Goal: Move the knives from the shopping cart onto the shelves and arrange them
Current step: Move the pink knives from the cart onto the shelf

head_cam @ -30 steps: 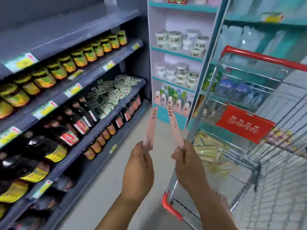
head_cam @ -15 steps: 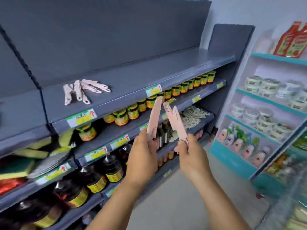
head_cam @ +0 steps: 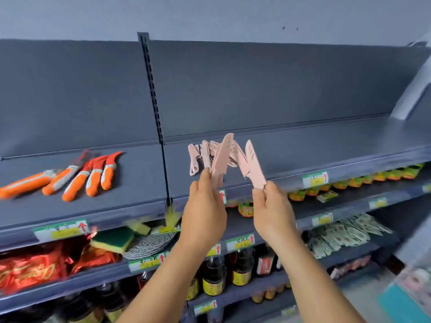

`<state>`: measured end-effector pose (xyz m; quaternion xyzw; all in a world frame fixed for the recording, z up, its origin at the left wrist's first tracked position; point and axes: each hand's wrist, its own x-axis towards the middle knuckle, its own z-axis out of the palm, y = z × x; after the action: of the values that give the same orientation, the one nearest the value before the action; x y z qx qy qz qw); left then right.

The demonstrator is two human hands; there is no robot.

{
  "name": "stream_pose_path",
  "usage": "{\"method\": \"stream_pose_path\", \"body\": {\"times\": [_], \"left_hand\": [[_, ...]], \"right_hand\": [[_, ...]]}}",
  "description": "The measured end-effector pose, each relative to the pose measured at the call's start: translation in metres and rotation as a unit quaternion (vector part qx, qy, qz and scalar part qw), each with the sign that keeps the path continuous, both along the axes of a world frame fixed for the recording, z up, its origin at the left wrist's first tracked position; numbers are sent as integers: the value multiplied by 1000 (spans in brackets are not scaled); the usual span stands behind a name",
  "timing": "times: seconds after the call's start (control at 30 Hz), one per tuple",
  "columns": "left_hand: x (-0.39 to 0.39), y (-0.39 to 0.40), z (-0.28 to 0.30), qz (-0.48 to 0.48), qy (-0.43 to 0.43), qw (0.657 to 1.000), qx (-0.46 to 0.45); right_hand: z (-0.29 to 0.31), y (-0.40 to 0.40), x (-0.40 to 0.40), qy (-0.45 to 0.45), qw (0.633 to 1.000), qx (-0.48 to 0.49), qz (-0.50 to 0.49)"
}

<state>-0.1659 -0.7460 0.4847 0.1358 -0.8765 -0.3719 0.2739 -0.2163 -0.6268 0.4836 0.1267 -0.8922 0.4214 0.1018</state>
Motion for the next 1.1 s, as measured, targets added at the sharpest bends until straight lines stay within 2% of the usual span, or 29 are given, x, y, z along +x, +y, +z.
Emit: {"method": "stream_pose_path", "body": {"times": [0.33, 0.57, 0.73, 0.83, 1.1], "left_hand": [[-109, -42, 24, 96, -68, 992, -50], [-170, -60, 16, 142, -188, 970, -55], [-181, -61, 8, 149, -264, 946, -112], [-180, -63, 2, 160, -292, 929, -162], [-175, -66, 0, 127, -297, 925, -201]], "right_hand": [[19, -61, -128, -8, 996, 76, 54], [15, -97, -187, -3, 978, 197, 65], [3, -105, -205, -34, 968, 240, 68], [-3, -105, -205, -20, 959, 273, 70], [-4, -102, -196, -7, 955, 286, 83]]}}
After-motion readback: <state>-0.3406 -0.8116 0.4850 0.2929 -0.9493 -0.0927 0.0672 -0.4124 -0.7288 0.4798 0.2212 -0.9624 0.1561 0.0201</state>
